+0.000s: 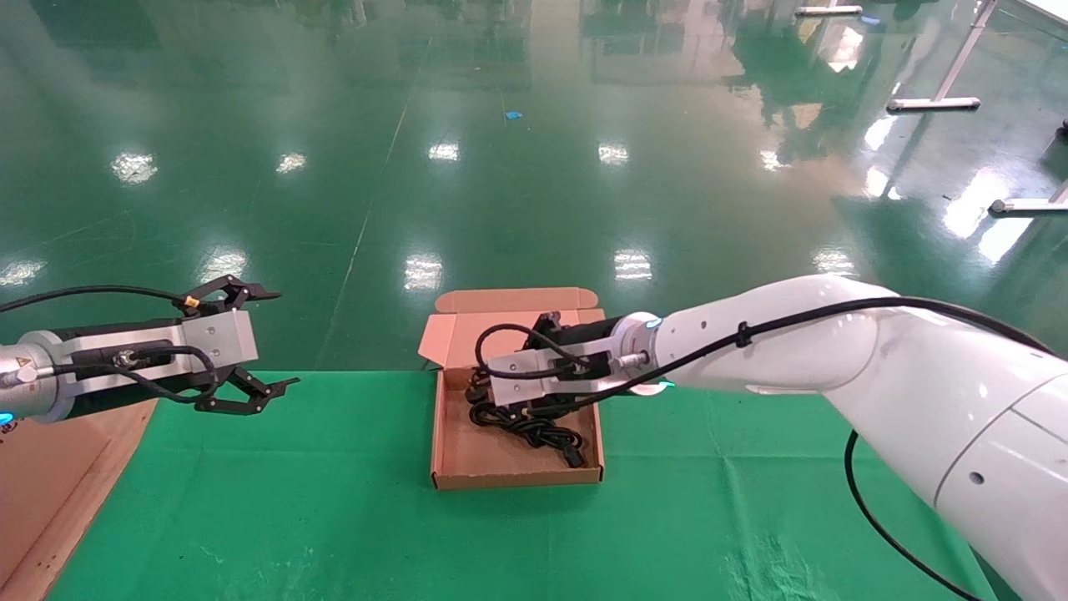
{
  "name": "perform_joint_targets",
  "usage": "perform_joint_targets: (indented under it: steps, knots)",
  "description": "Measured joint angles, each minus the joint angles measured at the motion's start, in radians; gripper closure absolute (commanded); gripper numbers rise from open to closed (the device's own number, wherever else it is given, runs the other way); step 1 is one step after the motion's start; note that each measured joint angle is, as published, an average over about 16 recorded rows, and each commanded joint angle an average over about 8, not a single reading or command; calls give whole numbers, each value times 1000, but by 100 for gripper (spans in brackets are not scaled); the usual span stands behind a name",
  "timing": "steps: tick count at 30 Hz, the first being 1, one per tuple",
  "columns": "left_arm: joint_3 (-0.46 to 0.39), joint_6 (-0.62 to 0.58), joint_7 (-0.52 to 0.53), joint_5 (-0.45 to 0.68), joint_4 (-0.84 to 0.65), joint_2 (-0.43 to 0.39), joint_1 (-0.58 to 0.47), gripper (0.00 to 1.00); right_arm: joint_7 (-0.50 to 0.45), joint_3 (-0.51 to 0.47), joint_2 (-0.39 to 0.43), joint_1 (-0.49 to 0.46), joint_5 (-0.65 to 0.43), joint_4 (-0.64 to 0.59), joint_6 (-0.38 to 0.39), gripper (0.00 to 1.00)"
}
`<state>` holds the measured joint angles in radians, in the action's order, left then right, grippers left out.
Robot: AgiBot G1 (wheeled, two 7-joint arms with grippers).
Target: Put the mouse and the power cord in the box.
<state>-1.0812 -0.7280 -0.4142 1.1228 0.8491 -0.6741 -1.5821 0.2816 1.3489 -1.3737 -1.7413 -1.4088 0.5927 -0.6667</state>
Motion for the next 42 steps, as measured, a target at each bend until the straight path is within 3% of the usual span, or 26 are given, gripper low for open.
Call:
perform_joint_targets:
  steps: [24,42]
  knots:
    - [17,-16,12,-9,10,1,10,0,-7,-23,14,8,4,9,-18,0]
    - [215,-206,161,-106,117,17,135,0,-121,-283,200,171,171,177,-220,0]
